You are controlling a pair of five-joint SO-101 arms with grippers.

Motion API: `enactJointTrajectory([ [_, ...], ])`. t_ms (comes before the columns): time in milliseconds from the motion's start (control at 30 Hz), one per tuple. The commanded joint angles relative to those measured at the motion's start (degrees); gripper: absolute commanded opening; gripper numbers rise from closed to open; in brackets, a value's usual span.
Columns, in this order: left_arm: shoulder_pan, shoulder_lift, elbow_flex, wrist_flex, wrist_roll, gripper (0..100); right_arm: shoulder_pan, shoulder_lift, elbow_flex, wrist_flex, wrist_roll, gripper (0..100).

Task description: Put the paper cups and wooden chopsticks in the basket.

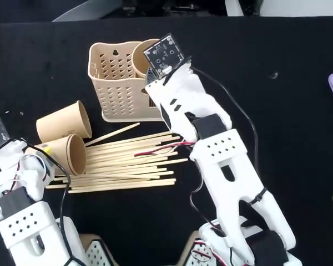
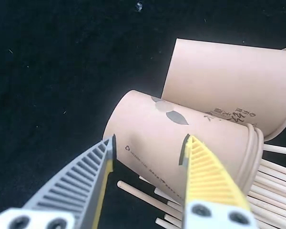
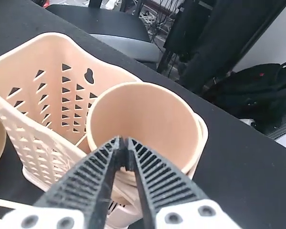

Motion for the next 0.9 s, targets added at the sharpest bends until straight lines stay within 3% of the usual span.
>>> enactJointTrajectory([
  [0, 0.6, -0.4, -0.3, -0.4, 0.3, 24, 0.9, -0.5, -5.2, 0.7, 0.0, 1.1],
  [367, 0.6, -0.4, -0.3, -0.4, 0.3, 24, 0.7, -0.8, -25.4, 17.9, -0.4, 1.5],
  [533, 0.6, -0.4, -0.3, -0.4, 0.3, 24, -4.7, -8.9, -27.7, 32.8, -0.4, 1.6],
  [767, 0.6, -0.4, -0.3, -0.4, 0.3, 24, -15.1, -24.1, -7.4, 36.5, -0.4, 1.7],
  [867, 0.6, -0.4, -0.2, -0.5, 0.3, 24, -19.0, -27.9, 6.6, 30.5, -0.3, 9.6],
])
